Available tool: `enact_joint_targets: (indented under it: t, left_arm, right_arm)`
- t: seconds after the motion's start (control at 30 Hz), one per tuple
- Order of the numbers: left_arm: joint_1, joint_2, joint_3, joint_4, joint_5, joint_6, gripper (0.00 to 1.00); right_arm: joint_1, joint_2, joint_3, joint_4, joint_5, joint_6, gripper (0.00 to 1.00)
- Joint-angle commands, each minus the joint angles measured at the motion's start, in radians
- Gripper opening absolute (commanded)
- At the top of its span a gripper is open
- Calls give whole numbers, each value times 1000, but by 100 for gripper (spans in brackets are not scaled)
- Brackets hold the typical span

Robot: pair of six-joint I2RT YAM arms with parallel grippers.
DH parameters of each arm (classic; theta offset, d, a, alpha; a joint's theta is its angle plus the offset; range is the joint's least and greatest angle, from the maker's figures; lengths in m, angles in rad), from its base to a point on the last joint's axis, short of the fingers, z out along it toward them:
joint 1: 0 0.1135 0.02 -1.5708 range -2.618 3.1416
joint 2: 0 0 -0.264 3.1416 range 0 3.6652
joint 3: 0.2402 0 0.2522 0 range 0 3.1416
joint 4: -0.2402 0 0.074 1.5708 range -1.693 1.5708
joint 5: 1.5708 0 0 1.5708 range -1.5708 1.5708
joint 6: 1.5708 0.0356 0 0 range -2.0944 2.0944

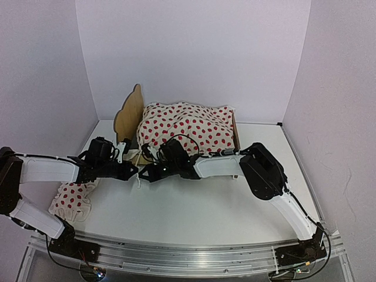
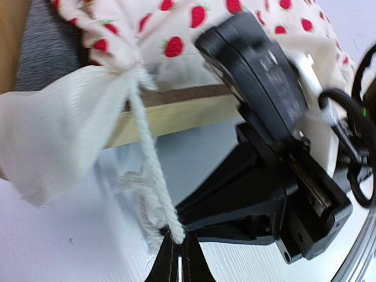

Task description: Set up the pet bed

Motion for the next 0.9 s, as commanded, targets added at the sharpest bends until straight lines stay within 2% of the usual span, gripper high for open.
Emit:
enact_joint_targets:
  t: [0.0,0.2,0.37,0.43,0.63,0.73,0.87]
  left_arm:
    - [2,12,31,-10,97,102,0]
    - [2,9,45,-48,116,180,0]
    - [2,15,52,-35,110,229,0]
    - [2,13,58,-40,117,265,3]
    - [2,-27,62,-126,150,494,43]
    - [4,-98,54,-197,184,711,51]
    - [12,-237,44,-371,310,1002,59]
  right_arm:
    - [1,17,96,52,5,-6,0]
    - [-19,10,88,136,82,58,0]
    - [-21,43,113,153,53,85,0]
    - [-21,50,99,180,37,111,0]
    - [-20,65,73,249,16,129,0]
    - [-21,84,97,261,10,140,0]
    - [-21,96,98,265,27,144,0]
